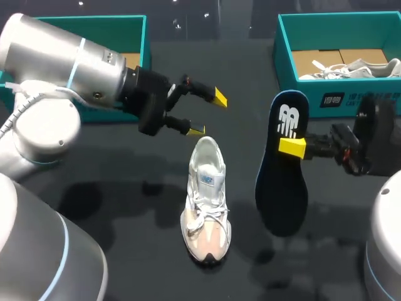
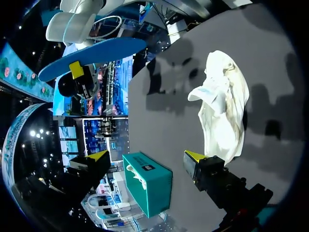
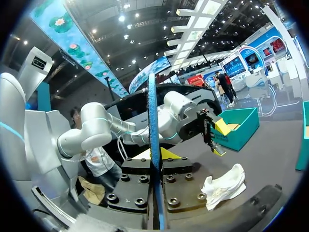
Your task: Take the shoe out of the shoebox, open the shoe tongue, remove and reinsert the insole, then place the shoe into the shoebox
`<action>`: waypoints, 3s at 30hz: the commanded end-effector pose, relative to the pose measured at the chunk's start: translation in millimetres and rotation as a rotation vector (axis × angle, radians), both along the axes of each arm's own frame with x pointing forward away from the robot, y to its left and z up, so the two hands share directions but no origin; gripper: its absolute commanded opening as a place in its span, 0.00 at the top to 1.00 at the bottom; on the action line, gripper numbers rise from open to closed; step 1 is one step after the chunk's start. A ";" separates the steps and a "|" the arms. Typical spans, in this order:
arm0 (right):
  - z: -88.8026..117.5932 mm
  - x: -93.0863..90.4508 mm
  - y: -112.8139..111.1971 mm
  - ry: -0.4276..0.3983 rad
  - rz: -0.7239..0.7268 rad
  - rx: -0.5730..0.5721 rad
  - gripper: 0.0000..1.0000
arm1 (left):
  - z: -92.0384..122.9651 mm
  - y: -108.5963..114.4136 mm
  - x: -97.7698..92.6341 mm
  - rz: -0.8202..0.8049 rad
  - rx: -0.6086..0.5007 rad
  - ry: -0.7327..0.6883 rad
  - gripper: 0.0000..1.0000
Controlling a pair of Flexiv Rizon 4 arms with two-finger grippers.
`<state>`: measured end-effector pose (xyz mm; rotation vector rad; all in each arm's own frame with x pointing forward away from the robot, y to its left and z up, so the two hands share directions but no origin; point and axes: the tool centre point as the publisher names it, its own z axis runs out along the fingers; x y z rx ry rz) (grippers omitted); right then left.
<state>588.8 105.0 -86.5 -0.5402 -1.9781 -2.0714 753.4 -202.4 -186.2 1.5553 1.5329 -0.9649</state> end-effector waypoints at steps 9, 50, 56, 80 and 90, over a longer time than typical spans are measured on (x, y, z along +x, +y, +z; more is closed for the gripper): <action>-15.3 55.9 -14.3 0.043 0.040 0.047 1.00 | 10.2 4.4 3.7 0.030 -0.246 0.041 0.00; -36.8 200.4 -29.9 0.499 -0.018 0.108 1.00 | 42.7 6.5 18.7 0.013 -0.379 -0.018 0.00; -35.2 204.8 -20.7 0.563 -0.008 0.100 1.00 | 40.3 4.0 18.6 0.007 -0.376 -0.017 0.00; -51.0 226.1 28.9 0.997 -0.009 0.079 1.00 | 32.2 -19.1 27.1 0.012 -0.414 -0.069 0.00; -57.5 237.9 41.8 1.046 0.013 0.033 1.00 | 26.9 -25.7 29.5 0.008 -0.412 -0.061 0.25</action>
